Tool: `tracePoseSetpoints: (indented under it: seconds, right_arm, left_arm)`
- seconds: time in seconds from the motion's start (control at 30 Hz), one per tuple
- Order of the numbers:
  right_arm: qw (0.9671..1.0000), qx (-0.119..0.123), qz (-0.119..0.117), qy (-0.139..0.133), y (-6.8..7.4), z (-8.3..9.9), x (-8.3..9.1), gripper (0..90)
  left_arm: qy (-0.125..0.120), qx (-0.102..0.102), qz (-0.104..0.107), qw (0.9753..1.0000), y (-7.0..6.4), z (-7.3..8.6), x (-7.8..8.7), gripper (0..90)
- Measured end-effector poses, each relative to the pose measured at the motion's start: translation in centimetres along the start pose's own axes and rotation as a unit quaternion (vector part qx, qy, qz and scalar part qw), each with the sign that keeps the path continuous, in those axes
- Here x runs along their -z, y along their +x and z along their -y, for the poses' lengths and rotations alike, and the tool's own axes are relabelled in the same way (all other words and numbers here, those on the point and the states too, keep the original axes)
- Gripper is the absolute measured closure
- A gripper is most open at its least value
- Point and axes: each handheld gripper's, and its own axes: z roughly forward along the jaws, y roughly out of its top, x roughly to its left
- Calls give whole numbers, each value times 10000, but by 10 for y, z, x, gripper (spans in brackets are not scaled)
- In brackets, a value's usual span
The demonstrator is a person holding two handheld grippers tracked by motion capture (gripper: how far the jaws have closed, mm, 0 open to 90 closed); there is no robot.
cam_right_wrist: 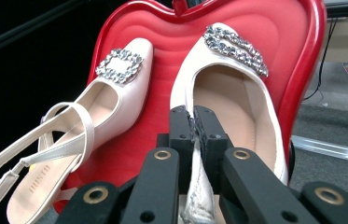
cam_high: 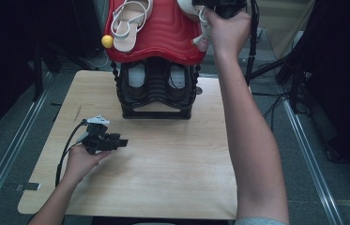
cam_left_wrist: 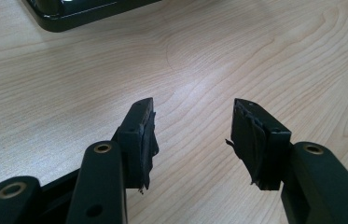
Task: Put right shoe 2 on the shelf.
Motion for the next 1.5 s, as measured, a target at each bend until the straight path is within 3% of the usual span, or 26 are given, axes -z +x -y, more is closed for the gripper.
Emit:
tracePoseSetpoints:
  seconds: [0.5,0.63,0.8,1.5]
  right_arm:
    - [10000,-33,-37,-18,12,15,-17,873]
    - [9998,-65,-147,-80,15,19,-24,874]
    - [9999,61,-109,-60,20,23,-34,874]
    - [9997,196,-62,-166,28,22,-48,870]
  left_arm:
    - [0,-6,0,10000,0,0,0,502]
    - [-25,1,-10,10000,0,0,0,503]
    - [-37,11,-10,10000,1,1,2,503]
    - [-15,-13,21,10000,0,1,1,502]
